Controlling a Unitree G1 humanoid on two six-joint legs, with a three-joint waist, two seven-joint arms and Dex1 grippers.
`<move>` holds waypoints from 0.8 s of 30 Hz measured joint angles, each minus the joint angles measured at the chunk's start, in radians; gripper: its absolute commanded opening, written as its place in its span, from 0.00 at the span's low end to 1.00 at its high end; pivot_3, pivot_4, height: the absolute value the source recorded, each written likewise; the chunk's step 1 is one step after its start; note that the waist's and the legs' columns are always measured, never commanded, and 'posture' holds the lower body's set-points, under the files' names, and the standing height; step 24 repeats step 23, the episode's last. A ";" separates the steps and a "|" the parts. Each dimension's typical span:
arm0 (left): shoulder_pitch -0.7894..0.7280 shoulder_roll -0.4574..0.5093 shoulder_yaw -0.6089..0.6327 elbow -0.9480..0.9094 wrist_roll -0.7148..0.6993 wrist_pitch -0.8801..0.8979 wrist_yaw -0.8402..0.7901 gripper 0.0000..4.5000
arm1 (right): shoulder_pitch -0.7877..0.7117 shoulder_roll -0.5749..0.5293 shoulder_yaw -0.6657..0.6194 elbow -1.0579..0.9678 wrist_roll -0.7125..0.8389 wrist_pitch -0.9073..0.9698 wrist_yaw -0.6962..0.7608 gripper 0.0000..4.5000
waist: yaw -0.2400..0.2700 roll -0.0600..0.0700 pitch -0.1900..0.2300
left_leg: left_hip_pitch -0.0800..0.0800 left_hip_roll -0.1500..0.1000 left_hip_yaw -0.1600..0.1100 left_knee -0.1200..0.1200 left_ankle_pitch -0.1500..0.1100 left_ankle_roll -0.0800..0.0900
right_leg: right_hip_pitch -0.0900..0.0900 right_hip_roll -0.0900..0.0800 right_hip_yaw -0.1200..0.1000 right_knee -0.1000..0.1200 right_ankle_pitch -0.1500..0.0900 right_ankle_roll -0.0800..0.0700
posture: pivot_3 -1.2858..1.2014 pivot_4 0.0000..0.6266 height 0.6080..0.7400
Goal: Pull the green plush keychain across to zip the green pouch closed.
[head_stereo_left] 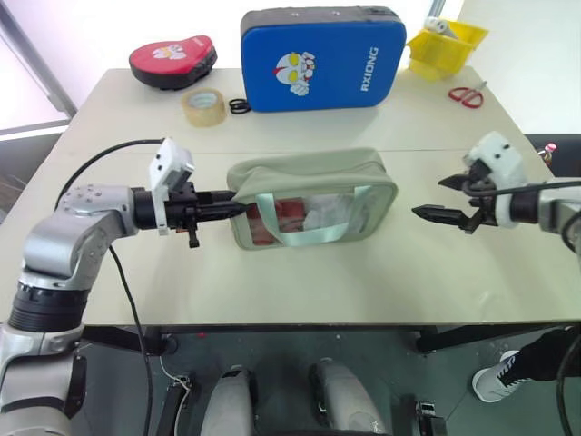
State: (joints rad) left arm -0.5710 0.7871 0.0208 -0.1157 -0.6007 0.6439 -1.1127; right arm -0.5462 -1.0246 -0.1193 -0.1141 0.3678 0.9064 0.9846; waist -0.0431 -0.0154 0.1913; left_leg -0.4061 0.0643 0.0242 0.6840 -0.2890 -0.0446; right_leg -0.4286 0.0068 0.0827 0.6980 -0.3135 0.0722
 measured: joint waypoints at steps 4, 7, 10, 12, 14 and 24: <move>-0.046 0.012 -0.006 0.023 0.000 0.004 -0.049 0.85 | 0.032 0.005 -0.053 -0.060 0.071 -0.054 0.064 1.00 | -0.002 0.000 0.000 | 0.000 0.000 -0.001 0.000 0.000 0.000 | 0.000 0.001 0.000 0.001 0.000 0.000 | 0.52 0.24 0.98; -0.068 0.053 0.004 0.047 0.003 -0.014 -0.082 0.98 | 0.058 0.026 -0.052 -0.116 0.116 -0.076 0.086 1.00 | -0.003 0.000 0.000 | 0.000 0.000 -0.001 0.000 0.000 0.000 | 0.000 0.001 0.000 0.001 0.000 0.000 | 0.52 0.24 0.98; -0.049 0.119 0.055 0.051 -0.001 -0.020 -0.111 0.98 | 0.071 0.031 -0.051 -0.134 0.133 -0.077 0.079 1.00 | -0.001 0.000 0.000 | 0.000 0.000 0.000 0.000 0.000 0.000 | 0.000 0.000 0.000 0.000 0.000 0.000 | 0.52 0.24 0.98; 0.009 0.165 0.119 0.020 -0.003 -0.034 -0.123 0.98 | 0.093 0.032 -0.056 -0.169 0.154 -0.084 0.081 1.00 | -0.002 0.000 0.000 | 0.000 0.001 -0.001 0.000 0.000 0.000 | 0.000 0.000 0.000 0.000 0.000 0.000 | 0.52 0.24 0.98; 0.079 0.210 0.167 -0.003 -0.011 -0.032 -0.137 0.98 | 0.124 0.039 -0.061 -0.194 0.169 -0.097 0.084 1.00 | 0.000 0.000 0.000 | 0.000 0.001 0.000 0.000 0.000 0.000 | 0.000 0.000 0.000 0.000 0.000 0.000 | 0.52 0.24 0.98; 0.388 0.156 0.282 -0.224 -0.092 0.060 -0.021 0.98 | 0.264 0.059 -0.088 -0.273 0.176 -0.188 0.074 1.00 | 0.008 -0.001 0.001 | 0.000 0.001 -0.001 0.001 0.000 0.000 | 0.000 -0.001 -0.001 0.000 0.000 0.000 | 0.52 0.24 0.98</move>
